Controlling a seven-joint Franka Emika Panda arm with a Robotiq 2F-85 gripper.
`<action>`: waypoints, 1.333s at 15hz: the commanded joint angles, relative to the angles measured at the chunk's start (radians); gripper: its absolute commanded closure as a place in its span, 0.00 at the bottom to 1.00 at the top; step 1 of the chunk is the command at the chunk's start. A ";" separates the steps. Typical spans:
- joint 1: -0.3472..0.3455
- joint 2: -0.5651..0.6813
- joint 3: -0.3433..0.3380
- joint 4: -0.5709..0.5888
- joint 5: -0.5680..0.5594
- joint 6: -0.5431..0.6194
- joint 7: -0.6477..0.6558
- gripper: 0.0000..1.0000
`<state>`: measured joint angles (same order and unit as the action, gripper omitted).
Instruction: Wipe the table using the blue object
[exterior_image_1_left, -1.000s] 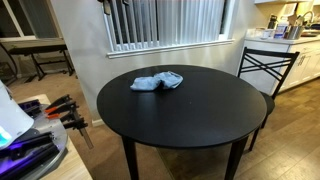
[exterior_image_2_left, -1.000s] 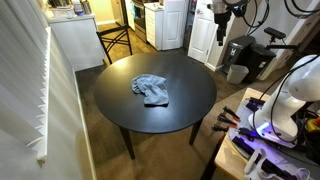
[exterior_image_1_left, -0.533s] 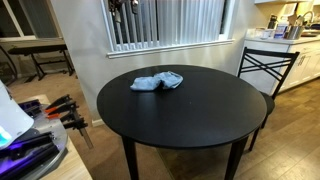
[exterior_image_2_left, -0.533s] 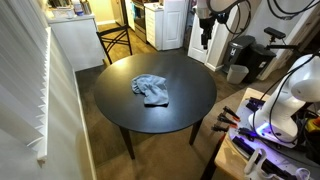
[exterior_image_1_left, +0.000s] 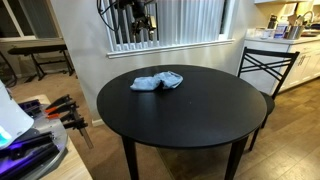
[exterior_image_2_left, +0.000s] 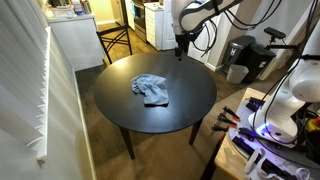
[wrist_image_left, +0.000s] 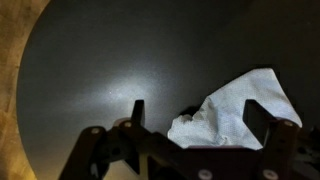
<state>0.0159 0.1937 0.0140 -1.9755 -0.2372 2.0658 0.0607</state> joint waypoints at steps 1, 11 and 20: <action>-0.010 0.107 -0.021 0.093 0.083 0.039 0.059 0.00; 0.001 0.136 -0.035 0.118 0.081 0.026 0.034 0.00; 0.120 0.347 -0.026 0.258 -0.058 -0.053 0.100 0.00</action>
<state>0.0868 0.4271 -0.0132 -1.8111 -0.2417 2.0752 0.1241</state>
